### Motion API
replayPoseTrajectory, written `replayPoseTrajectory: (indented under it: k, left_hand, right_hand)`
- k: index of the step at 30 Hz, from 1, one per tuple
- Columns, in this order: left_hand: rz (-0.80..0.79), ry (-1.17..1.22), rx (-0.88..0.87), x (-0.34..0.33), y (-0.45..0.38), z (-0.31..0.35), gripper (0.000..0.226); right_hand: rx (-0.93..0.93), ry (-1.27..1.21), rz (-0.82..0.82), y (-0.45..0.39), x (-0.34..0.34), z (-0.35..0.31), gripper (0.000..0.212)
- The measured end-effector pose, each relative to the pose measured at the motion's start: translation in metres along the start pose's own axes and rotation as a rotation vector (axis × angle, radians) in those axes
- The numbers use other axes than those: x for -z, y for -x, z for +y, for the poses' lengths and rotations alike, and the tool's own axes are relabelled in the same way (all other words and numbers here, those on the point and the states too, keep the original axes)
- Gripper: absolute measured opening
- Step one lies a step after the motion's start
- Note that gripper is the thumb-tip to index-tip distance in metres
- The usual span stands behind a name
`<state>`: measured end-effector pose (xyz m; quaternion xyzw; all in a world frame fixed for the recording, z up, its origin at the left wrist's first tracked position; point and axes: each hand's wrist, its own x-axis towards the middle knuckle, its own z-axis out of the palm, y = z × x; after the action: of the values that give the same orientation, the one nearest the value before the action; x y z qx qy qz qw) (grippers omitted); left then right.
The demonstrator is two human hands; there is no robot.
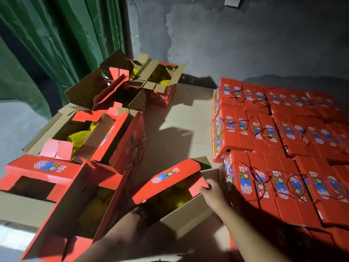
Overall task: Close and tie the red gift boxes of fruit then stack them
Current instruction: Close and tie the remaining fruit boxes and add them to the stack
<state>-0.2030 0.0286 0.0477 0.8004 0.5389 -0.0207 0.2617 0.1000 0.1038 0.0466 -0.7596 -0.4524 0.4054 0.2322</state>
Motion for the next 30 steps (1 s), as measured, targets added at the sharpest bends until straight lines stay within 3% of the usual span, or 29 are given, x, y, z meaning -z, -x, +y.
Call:
replayPoseTrajectory:
  k: [1, 3, 9, 16, 22, 25, 29, 30]
  left_hand:
    - [0.032, 0.063, 0.015, 0.005, -0.002, -0.002, 0.016]
    - [-0.059, 0.062, -0.017, 0.011, -0.007, -0.002, 0.013]
    - [-0.128, 0.036, -0.116, 0.021, -0.029, -0.010, 0.030]
    - [-0.122, -0.147, -0.186, 0.048, -0.066, -0.012, 0.048]
    - [-0.026, -0.052, -0.122, 0.055, -0.067, -0.007, 0.059]
    - [0.086, 0.085, -0.103, 0.059, -0.063, -0.008, 0.057]
    - [0.228, 0.316, -0.076, 0.067, -0.060, -0.007, 0.036]
    - [0.224, 0.370, -0.040, 0.071, -0.060, -0.008, 0.041]
  right_hand:
    - [-0.012, 0.007, 0.003, 0.004, 0.001, 0.002, 0.004]
    - [-0.049, 0.014, 0.015, 0.015, 0.002, 0.009, 0.008]
    - [-0.171, -0.081, 0.090, 0.054, 0.007, 0.031, 0.022]
    - [-0.255, -0.117, 0.088, 0.065, 0.009, 0.045, 0.029]
    - [-0.311, -0.206, 0.025, 0.057, 0.013, 0.048, 0.064]
    - [-0.285, -0.318, 0.045, 0.057, 0.015, 0.051, 0.070]
    - [-0.235, -0.410, 0.066, 0.058, 0.017, 0.051, 0.079]
    - [-0.228, -0.440, 0.063, 0.059, 0.018, 0.051, 0.081]
